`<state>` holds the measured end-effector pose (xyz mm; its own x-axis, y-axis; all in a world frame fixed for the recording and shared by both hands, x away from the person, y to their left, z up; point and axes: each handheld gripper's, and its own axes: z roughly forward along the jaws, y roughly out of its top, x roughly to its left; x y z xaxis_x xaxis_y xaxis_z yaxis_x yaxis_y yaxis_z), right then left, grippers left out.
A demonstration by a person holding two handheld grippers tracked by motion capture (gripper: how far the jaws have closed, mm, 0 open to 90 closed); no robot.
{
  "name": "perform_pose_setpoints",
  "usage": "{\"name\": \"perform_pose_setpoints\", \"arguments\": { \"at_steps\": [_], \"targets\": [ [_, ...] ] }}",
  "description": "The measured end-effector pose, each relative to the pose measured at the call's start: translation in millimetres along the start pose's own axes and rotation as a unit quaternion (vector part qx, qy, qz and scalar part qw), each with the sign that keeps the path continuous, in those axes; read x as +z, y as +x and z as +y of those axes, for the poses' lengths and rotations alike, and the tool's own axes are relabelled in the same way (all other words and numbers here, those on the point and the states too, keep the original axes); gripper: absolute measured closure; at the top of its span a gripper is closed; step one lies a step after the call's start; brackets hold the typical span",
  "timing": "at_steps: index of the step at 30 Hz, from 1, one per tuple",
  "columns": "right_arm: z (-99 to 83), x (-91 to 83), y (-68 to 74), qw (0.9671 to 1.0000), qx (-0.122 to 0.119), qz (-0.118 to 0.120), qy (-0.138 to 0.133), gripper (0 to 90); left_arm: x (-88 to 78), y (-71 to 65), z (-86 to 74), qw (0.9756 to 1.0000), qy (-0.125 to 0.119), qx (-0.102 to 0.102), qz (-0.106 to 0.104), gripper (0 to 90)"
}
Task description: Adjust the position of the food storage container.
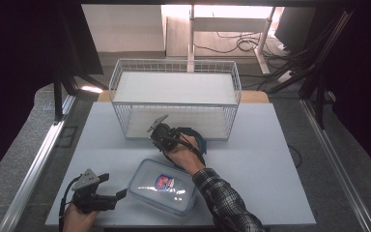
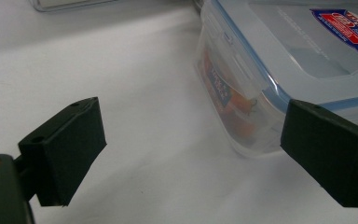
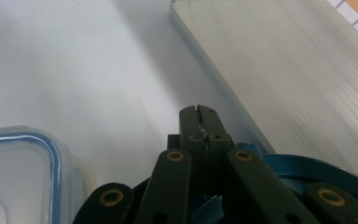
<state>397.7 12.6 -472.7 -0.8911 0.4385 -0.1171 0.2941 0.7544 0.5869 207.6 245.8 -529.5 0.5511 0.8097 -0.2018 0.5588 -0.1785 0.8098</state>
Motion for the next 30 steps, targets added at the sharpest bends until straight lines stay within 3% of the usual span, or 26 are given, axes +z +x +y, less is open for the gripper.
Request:
{"name": "perform_pose_setpoints", "arguments": {
  "at_steps": [22, 30],
  "targets": [
    [-41.6, -30.0, -23.1, 0.9991, 0.041, -0.014, -0.003, 89.4, 0.8, 0.3, -0.3, 1.0000, 0.000, -0.005, -0.001, 5.9],
    [-55.1, -39.8, -32.3, 0.9983, 0.049, -0.031, -0.001, 89.5, 1.1, 0.9, -0.5, 1.0000, 0.000, -0.007, -0.003, 5.9]
  ]
}}
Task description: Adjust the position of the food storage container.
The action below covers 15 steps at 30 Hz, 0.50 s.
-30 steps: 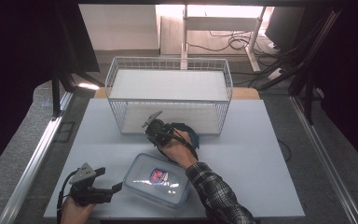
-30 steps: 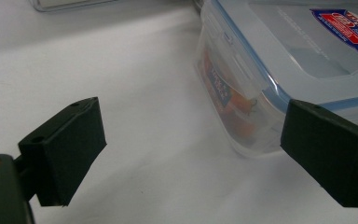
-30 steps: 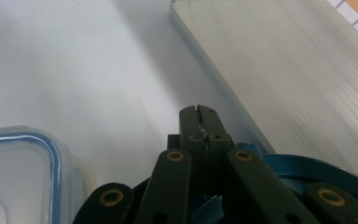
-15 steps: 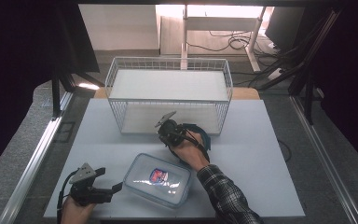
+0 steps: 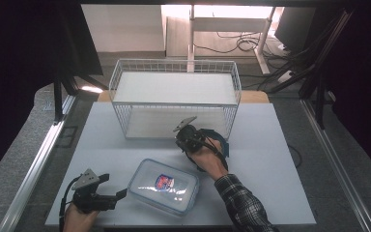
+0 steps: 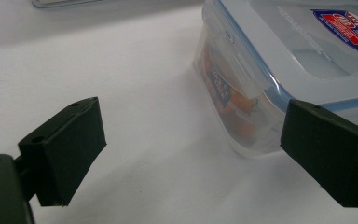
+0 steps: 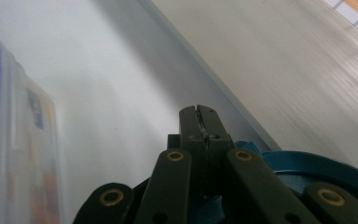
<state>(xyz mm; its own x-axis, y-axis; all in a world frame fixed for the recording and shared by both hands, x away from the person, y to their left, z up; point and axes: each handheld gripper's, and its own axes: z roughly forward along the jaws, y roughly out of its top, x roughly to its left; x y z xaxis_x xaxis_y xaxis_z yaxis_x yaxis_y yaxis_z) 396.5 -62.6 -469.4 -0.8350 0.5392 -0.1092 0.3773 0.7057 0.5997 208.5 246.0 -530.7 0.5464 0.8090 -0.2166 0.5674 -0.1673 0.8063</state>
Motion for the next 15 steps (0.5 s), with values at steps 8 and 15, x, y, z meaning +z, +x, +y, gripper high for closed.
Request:
{"name": "perform_pose_setpoints", "arguments": {
  "at_steps": [8, 15],
  "targets": [
    [-11.7, -8.0, -12.3, 0.9998, 0.018, -0.011, -0.002, 89.4, 0.2, 0.4, -0.1, 1.0000, 0.000, -0.002, -0.001, 5.9],
    [-27.2, -18.9, -25.5, 0.9990, 0.039, -0.023, -0.005, 89.4, 0.4, 0.8, -0.3, 1.0000, 0.000, -0.005, -0.003, 5.9]
  ]
}}
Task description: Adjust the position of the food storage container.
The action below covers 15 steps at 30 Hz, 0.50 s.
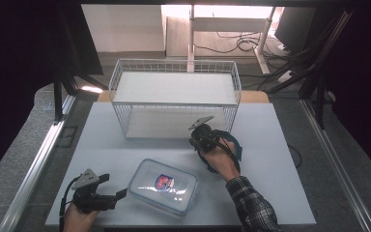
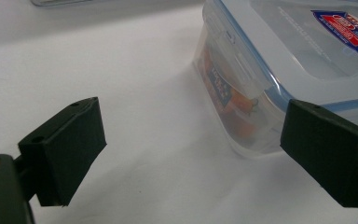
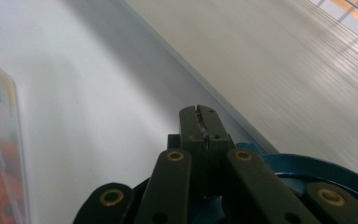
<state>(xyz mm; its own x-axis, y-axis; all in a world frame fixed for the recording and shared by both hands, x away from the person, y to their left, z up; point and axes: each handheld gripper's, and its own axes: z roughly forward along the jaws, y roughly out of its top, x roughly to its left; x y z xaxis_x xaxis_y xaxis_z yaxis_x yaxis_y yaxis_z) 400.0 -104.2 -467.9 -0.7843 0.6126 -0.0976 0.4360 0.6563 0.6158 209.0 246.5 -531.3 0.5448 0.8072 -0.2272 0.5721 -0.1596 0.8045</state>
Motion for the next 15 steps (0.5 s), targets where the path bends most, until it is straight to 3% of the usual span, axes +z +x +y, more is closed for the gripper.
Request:
{"name": "perform_pose_setpoints", "arguments": {
  "at_steps": [15],
  "targets": [
    [-31.6, -24.3, -20.1, 0.9995, 0.032, -0.004, -0.007, 89.4, 0.4, 0.9, -0.2, 1.0000, 0.001, -0.004, -0.002, 5.9]
  ]
}}
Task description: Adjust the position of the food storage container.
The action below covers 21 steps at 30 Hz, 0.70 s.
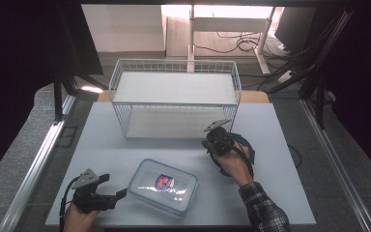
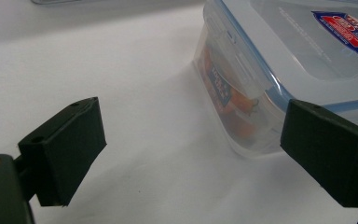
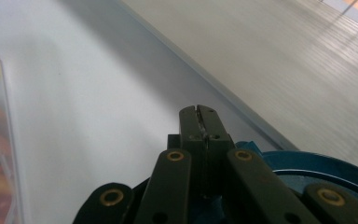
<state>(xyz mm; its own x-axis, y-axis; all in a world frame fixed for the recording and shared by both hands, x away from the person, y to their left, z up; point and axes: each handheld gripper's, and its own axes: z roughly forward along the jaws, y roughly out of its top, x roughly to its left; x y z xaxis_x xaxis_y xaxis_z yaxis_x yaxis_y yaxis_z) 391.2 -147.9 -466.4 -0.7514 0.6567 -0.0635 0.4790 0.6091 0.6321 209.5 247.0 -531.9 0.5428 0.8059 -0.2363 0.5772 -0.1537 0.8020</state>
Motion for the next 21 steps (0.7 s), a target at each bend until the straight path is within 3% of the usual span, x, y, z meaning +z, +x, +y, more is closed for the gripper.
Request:
{"name": "perform_pose_setpoints", "arguments": {
  "at_steps": [12, 21],
  "targets": [
    [-21.3, -19.3, -8.2, 0.9999, 0.012, -0.004, 0.001, 89.4, 0.1, 0.2, -0.1, 1.0000, 0.000, -0.002, -0.001, 5.9],
    [-42.7, -35.8, -24.8, 0.9993, 0.034, -0.009, -0.009, 89.4, 0.4, 0.7, -0.2, 1.0000, -0.001, -0.004, -0.002, 5.9]
  ]
}}
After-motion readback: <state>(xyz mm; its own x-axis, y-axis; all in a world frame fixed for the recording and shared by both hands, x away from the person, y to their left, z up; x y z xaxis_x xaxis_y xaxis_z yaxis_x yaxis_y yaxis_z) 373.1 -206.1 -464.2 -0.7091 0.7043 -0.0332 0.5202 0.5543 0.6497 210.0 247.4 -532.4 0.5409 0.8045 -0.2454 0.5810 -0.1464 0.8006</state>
